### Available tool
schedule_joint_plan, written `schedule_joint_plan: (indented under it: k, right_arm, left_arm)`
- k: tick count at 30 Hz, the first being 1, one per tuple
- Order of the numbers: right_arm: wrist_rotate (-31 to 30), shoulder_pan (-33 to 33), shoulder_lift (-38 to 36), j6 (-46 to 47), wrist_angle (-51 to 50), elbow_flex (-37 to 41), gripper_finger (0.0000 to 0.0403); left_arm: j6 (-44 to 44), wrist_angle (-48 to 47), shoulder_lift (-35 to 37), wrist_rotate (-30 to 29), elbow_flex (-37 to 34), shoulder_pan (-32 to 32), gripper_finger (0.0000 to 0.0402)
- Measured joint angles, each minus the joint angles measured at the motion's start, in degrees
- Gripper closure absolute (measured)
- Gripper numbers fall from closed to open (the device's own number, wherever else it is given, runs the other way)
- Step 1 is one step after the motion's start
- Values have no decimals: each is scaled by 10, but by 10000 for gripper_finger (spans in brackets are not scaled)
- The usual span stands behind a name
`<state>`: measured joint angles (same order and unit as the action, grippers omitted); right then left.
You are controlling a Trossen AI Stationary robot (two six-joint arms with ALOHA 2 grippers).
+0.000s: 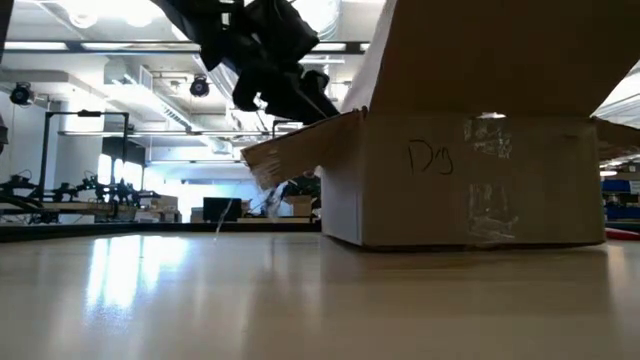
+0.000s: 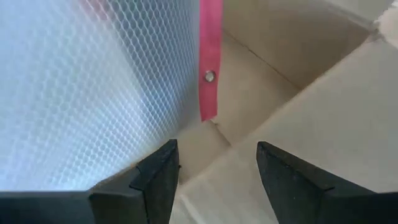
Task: Unpack boxes
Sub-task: Put the zip bag on the table
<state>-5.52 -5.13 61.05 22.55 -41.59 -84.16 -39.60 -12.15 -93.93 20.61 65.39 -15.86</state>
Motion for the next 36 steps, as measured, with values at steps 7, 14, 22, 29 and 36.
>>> schedule_joint_plan:
  k: [7,14,22,29,36]
  right_arm:
    - [26,0,62,-5,69,0,403]
    - [26,-1,92,4,142,0,403]
    - [63,-3,139,4,228,0,403]
    - [39,-3,145,-24,214,-35,403]
    - [-60,-3,115,-78,36,-176,403]
  left_arm:
    - [-1,-7,1,21,-4,1,209]
    - [-16,-18,-16,41,-4,3,205]
    - [-14,-51,-14,41,-4,4,216]
    - [-19,-41,-13,44,6,13,221]
    - [-43,-37,-9,44,45,17,200]
